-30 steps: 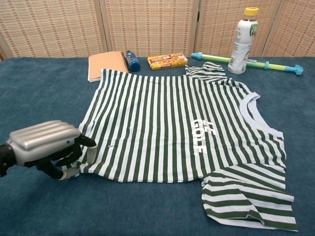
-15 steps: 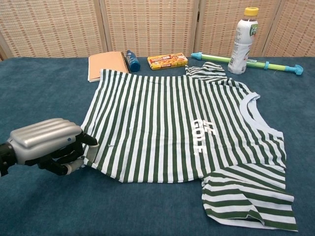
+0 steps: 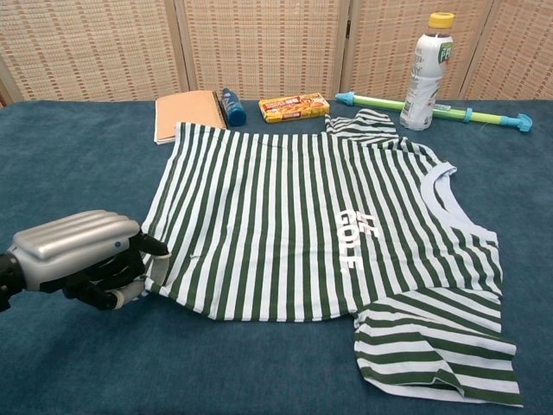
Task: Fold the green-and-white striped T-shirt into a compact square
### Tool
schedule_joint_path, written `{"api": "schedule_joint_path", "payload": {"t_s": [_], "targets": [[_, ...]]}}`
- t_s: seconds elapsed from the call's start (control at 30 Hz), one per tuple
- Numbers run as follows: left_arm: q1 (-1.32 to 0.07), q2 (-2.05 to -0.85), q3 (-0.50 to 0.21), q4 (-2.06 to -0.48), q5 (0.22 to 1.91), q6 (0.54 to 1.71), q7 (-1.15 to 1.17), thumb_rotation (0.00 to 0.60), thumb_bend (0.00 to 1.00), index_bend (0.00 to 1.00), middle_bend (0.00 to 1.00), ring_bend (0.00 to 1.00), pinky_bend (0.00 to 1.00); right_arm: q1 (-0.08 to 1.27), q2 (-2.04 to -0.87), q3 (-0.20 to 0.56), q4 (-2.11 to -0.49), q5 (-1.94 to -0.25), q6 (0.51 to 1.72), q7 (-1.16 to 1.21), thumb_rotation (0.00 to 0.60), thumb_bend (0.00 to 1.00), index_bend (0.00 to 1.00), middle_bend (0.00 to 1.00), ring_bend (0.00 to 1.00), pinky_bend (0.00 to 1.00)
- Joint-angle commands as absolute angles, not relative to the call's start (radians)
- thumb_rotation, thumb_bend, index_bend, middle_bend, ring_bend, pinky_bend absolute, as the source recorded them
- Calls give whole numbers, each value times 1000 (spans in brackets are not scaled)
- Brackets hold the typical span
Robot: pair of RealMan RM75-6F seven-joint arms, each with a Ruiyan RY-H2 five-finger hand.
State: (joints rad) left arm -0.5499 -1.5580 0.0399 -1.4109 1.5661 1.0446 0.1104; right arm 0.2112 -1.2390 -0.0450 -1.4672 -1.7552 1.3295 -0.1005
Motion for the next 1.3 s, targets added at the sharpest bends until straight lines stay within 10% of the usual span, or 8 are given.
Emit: {"api": "schedule_joint_path", "payload": {"t_s": [0.03, 1.3], "targets": [[-550, -1558, 41, -1413, 1564, 1043, 113, 600, 592, 573, 906, 859, 937, 224, -1282, -62, -1425, -1755, 1300, -88, 600, 139, 428, 949, 971, 1000], [-543, -1560, 48, -1404, 1538, 1040, 101, 600, 592, 556, 905, 859, 937, 327, -1481, -79, -1264, -1687, 1155, -73, 600, 256, 460, 963, 987, 1000]]}}
